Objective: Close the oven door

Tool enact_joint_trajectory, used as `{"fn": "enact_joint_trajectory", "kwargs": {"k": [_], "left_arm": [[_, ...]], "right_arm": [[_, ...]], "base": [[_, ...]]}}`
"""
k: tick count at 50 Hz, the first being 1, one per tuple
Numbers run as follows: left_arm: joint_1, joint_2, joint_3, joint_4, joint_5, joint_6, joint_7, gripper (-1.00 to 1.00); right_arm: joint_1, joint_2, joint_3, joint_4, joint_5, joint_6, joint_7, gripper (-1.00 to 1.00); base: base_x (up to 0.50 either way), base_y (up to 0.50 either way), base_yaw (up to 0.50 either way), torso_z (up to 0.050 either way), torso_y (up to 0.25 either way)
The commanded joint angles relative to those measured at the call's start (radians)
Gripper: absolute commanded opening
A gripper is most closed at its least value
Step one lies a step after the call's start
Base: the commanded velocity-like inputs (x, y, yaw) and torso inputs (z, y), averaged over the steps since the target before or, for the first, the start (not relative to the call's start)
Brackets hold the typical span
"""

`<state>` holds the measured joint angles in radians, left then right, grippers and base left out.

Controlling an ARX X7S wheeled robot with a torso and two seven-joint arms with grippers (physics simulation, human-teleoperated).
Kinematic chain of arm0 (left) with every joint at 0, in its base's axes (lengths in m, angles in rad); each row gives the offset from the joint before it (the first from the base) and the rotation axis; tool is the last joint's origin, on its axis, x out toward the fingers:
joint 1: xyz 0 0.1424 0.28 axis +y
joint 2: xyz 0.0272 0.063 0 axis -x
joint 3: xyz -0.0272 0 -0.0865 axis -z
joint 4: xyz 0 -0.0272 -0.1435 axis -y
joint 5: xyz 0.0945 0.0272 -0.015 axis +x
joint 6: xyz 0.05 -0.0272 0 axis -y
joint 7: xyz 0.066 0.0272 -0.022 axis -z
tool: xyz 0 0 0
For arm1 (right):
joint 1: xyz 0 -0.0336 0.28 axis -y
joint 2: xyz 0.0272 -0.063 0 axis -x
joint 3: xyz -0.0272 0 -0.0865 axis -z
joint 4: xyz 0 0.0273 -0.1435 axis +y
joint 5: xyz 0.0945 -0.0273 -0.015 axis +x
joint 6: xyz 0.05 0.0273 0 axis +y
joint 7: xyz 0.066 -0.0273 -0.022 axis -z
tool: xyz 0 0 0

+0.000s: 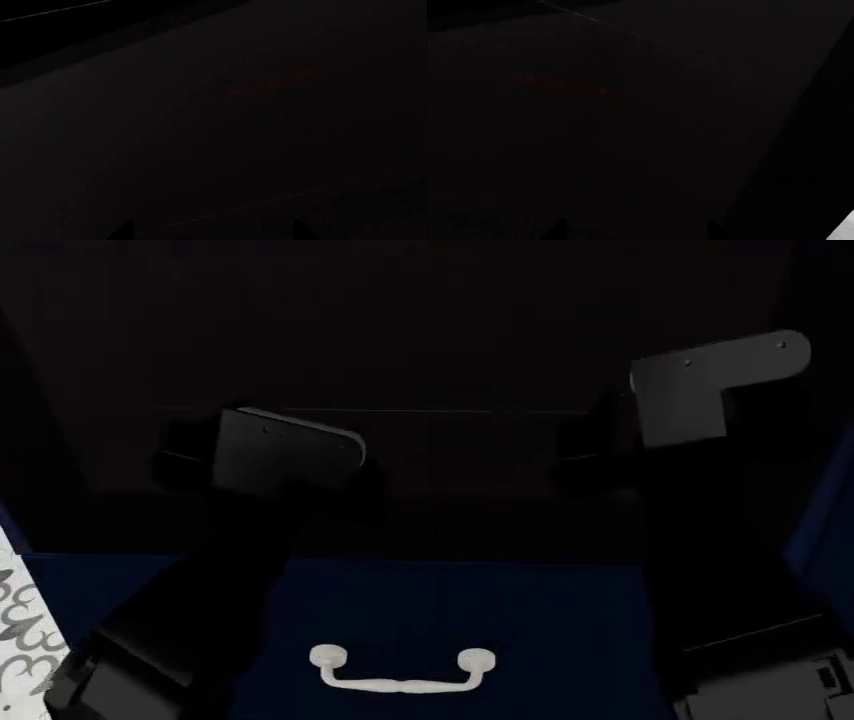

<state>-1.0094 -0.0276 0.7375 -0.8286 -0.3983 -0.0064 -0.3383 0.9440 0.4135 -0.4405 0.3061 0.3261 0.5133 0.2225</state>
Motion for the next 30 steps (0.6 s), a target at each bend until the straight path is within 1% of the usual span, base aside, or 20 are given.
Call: {"fn": "enact_joint_trajectory", "kwargs": {"k": [1,4,6,7,10,13,14,21,30], "left_arm": [[-0.204,0.027,0.491,-0.343,-0.523,0.205,-0.060,1.00],[-0.225,0.028,0.614,-0.351,-0.657,0.207,-0.068,1.00],[-0.244,0.028,0.675,-0.353,-0.724,0.205,-0.073,1.00],[-0.251,0.028,0.697,-0.352,-0.752,0.200,-0.074,1.00],[-0.270,0.028,0.743,-0.346,-0.822,0.186,-0.073,1.00],[-0.271,0.028,0.770,-0.341,-0.852,0.185,-0.080,1.00],[-0.272,0.028,0.777,-0.338,-0.856,0.181,-0.085,1.00],[-0.276,0.028,0.786,-0.344,-0.902,0.133,-0.076,1.00],[-0.271,0.028,0.793,-0.341,-0.908,0.144,-0.077,1.00]], "right_arm": [[0.159,-0.067,-0.047,0.370,-0.067,-0.156,-0.086,1.00],[0.197,-0.086,-0.056,0.473,-0.081,-0.211,-0.110,1.00],[0.224,-0.104,-0.064,0.554,-0.091,-0.259,-0.130,1.00],[0.249,-0.120,-0.072,0.628,-0.102,-0.298,-0.144,1.00],[0.302,-0.153,-0.085,0.786,-0.121,-0.385,-0.174,1.00],[0.367,-0.190,-0.095,0.974,-0.140,-0.476,-0.193,1.00],[0.377,-0.193,-0.088,0.999,-0.137,-0.483,-0.201,1.00],[0.372,-0.183,-0.031,1.002,-0.159,-0.455,-0.210,1.00],[0.375,-0.194,0.022,1.002,-0.204,-0.449,-0.212,1.00]], "base": [[0.00,0.00,0.00,0.000,0.000],[0.00,0.00,0.00,0.000,0.000],[0.00,0.00,0.00,0.000,0.000],[0.00,0.00,0.00,0.000,0.000],[0.00,0.00,0.00,0.000,0.000],[0.00,0.00,0.00,0.000,0.000],[0.00,0.00,0.00,0.000,0.000],[0.06,0.00,0.02,0.000,0.000],[0.07,0.00,0.03,0.000,0.000]]}}
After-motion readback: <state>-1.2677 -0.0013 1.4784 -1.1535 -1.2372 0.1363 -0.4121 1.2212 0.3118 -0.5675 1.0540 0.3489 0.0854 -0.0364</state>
